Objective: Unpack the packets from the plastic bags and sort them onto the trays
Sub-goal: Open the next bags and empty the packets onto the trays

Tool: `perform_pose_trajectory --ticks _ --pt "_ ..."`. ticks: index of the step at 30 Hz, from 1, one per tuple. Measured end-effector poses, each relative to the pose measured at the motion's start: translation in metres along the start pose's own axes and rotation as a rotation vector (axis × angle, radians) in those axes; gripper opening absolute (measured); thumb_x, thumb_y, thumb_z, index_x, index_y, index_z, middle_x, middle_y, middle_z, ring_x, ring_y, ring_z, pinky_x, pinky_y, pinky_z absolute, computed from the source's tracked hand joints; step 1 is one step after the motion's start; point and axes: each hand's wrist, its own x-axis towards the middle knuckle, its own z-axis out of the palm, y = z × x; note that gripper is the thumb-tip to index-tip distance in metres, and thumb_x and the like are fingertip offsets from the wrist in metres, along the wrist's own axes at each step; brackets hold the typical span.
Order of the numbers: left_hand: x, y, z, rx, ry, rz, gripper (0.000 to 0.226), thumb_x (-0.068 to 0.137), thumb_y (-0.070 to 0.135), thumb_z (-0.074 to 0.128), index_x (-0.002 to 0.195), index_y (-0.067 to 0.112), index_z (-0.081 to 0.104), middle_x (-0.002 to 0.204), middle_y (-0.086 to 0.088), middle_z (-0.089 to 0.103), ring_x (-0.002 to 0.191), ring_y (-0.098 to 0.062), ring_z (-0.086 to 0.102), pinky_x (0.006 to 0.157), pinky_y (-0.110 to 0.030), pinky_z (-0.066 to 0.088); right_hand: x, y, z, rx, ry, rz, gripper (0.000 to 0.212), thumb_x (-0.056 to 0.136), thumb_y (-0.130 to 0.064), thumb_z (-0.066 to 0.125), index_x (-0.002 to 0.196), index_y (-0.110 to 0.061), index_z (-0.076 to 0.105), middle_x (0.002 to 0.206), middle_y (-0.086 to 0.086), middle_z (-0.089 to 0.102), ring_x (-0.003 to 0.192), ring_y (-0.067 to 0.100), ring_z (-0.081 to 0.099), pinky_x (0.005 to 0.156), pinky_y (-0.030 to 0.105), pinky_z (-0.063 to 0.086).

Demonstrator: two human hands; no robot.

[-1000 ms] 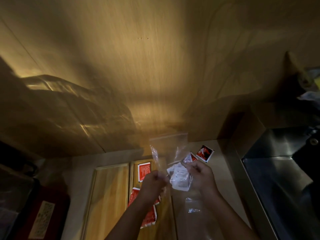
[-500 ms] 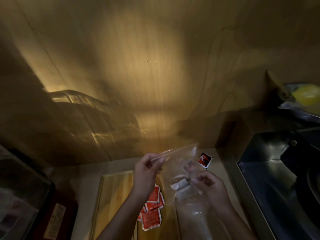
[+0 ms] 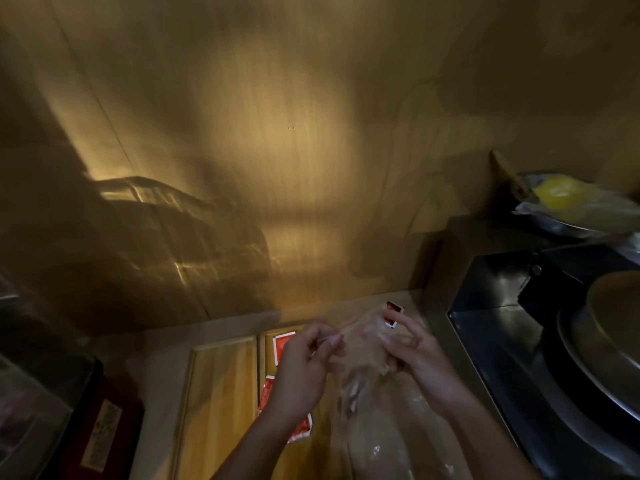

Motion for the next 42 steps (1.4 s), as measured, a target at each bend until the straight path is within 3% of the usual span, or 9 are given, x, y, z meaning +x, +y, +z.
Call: perform_pose_trajectory --ticks 4,8,13,17,23,27,33,37,42 --pt "-0.018 0.006 -0.004 -0.045 -0.017 -0.004 0.023 0.089 0.004 0.055 0.073 0.017 0.066 0.063 0.009 0.066 0.068 -0.004 0.063 0.059 -0.024 0.056 -0.013 -0.003 0.015 0.021 -0.046 0.002 0.049 0.079 -0.024 0.064 0.12 -0.042 0.044 0.062 0.005 0.064 0.052 0.014 0.054 0.057 0.031 0.04" --pt "-0.031 0.008 -0.016 0.063 -0.066 0.038 0.024 0.088 0.011 0.058 0.07 0.025 0.066 0.068 0.015 0.067 0.072 -0.005 0.062 0.066 -0.029 0.055 -0.018 -0.008 0.028 0.125 -0.167 0.04 0.044 0.069 -0.036 0.068 0.099 -0.005 0.058 0.064 0.01 0.056 0.052 0.017 0.054 0.049 0.03 0.043" --pt "-0.045 0.002 -0.03 0.32 -0.041 0.195 0.013 0.078 0.026 0.052 0.08 0.029 0.065 0.078 0.019 0.067 0.075 -0.002 0.06 0.076 -0.03 0.049 -0.02 -0.008 0.049 0.089 -0.102 0.24 0.041 0.081 -0.044 0.06 0.072 -0.004 0.06 0.052 0.011 0.055 0.037 0.019 0.051 0.04 0.025 0.042" --pt "-0.061 -0.001 -0.037 0.539 -0.056 0.325 0.034 0.078 0.04 0.038 0.095 0.026 0.064 0.092 0.004 0.072 0.086 -0.009 0.062 0.076 -0.025 0.046 -0.024 -0.007 0.066 -0.012 -0.198 0.371 0.019 0.086 -0.011 0.055 0.07 -0.001 0.054 0.04 0.008 0.058 0.03 0.016 0.051 0.033 0.019 0.04" --pt "-0.072 -0.001 -0.053 0.724 -0.074 0.047 0.027 0.084 0.045 0.053 0.097 0.023 0.063 0.103 0.006 0.068 0.095 -0.015 0.062 0.081 -0.034 0.051 -0.032 -0.012 0.084 -0.025 -0.329 0.365 0.012 0.088 0.01 0.044 0.083 0.007 0.055 0.05 0.012 0.062 0.035 0.013 0.056 0.038 0.027 0.052" --pt "-0.076 0.004 -0.059 0.612 -0.07 -0.068 0.025 0.081 0.041 0.06 0.094 0.02 0.062 0.096 0.002 0.07 0.088 -0.017 0.064 0.078 -0.038 0.053 -0.036 -0.012 0.098 -0.13 -0.252 0.288 0.019 0.088 0.002 0.052 0.07 0.005 0.06 0.066 0.022 0.063 0.041 0.014 0.06 0.037 0.023 0.049" --pt "-0.084 0.009 -0.071 0.308 -0.014 -0.153 0.013 0.076 0.031 0.073 0.083 0.021 0.067 0.081 0.002 0.068 0.072 -0.009 0.06 0.069 -0.028 0.05 -0.044 -0.016 0.115 -0.341 -0.281 0.128 0.027 0.082 -0.002 0.062 0.056 -0.011 0.061 0.044 -0.002 0.059 0.034 0.006 0.045 0.033 0.016 0.032" --pt "-0.089 0.015 -0.083 0.153 -0.02 -0.257 0.013 0.073 0.016 0.076 0.081 0.011 0.067 0.066 -0.001 0.064 0.063 -0.013 0.064 0.064 -0.036 0.058 -0.046 -0.015 0.132 -0.356 -0.294 0.117 0.032 0.079 0.001 0.062 0.052 -0.013 0.057 0.042 -0.007 0.055 0.033 0.003 0.044 0.032 0.014 0.028" --pt "-0.095 0.012 -0.106 -0.11 -0.064 -0.365 0.016 0.081 -0.001 0.065 0.066 0.007 0.064 0.058 -0.003 0.066 0.048 -0.008 0.065 0.046 -0.022 0.053 -0.048 -0.009 0.152 -0.279 -0.368 0.151 0.03 0.08 0.002 0.062 0.054 -0.011 0.053 0.038 -0.004 0.055 0.029 0.004 0.045 0.031 0.014 0.025"
